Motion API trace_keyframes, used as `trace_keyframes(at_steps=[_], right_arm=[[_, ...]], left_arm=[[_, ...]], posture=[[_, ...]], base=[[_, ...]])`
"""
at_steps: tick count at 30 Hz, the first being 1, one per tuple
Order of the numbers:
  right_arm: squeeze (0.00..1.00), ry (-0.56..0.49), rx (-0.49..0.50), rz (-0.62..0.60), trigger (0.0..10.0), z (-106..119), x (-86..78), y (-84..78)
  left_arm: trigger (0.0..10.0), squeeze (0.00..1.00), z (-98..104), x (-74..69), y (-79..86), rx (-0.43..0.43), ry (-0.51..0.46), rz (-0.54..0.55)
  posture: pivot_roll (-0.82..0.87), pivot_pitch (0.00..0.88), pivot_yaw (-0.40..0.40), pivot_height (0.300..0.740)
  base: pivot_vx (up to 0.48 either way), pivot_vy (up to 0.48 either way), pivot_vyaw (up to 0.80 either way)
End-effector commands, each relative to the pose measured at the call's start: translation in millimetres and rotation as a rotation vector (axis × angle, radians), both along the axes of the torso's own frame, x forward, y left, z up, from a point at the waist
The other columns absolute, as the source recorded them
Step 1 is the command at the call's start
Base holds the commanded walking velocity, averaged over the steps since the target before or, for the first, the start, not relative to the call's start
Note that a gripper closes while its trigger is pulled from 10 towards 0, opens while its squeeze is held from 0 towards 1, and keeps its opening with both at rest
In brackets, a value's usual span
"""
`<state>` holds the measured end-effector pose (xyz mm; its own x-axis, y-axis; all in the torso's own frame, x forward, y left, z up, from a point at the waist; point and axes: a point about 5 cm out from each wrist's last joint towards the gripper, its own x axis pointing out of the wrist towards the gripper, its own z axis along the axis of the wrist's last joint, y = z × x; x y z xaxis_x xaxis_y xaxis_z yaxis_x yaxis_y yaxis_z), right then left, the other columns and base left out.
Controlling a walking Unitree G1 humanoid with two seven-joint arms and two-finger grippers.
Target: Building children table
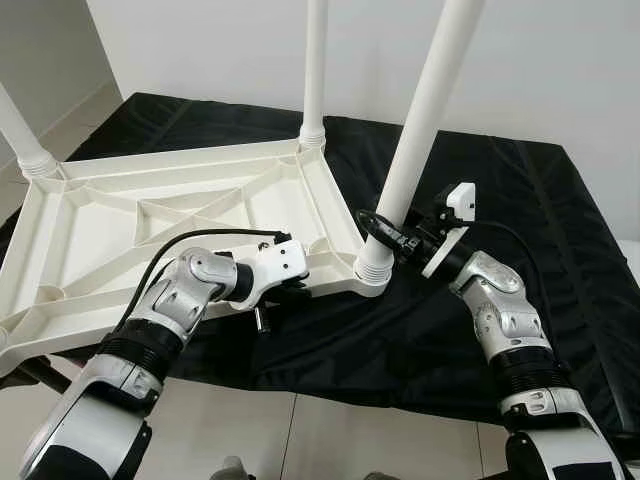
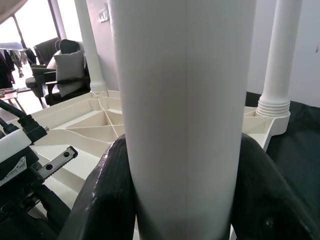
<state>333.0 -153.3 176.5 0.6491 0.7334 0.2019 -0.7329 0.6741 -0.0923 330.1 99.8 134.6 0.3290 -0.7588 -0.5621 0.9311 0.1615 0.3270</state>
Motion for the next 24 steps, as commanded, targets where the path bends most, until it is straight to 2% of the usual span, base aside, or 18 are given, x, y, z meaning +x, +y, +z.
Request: trace_keyframes(at_steps=[1, 11, 19, 24], right_arm=[[0.0, 0.068, -0.052, -0.001, 10.0, -18, -1.1, -0.1], [0.0, 0.11, -0.07, -0.033, 10.0, -32, 1.7, 0.2], [0.0, 0.192, -0.008, -0.128, 10.0, -38, 10.8, -1.9], [0.0, 0.181, 0.001, -0.162, 10.0, -37, 14.3, -2.6]], left_arm=[[10.0, 0.0, 0, 7.0, 6.3, 0.008, -0.109, 0.149], [10.0, 0.0, 0, 5.1, 4.9, 0.003, -0.107, 0.143], [10.0, 0.0, 0, 4.6, 6.2, 0.005, -0.112, 0.145], [10.0, 0.0, 1, 4.4, 5.4, 0.002, -0.113, 0.142]], posture=[[0.02, 0.029, -0.029, 0.74], [0.02, 0.025, -0.032, 0.74], [0.03, 0.016, -0.031, 0.74], [0.03, 0.017, -0.031, 0.74]], base=[[0.0, 0.0, 0.0], [0.0, 0.0, 0.0], [0.0, 0.0, 0.0], [0.0, 0.0, 0.0]])
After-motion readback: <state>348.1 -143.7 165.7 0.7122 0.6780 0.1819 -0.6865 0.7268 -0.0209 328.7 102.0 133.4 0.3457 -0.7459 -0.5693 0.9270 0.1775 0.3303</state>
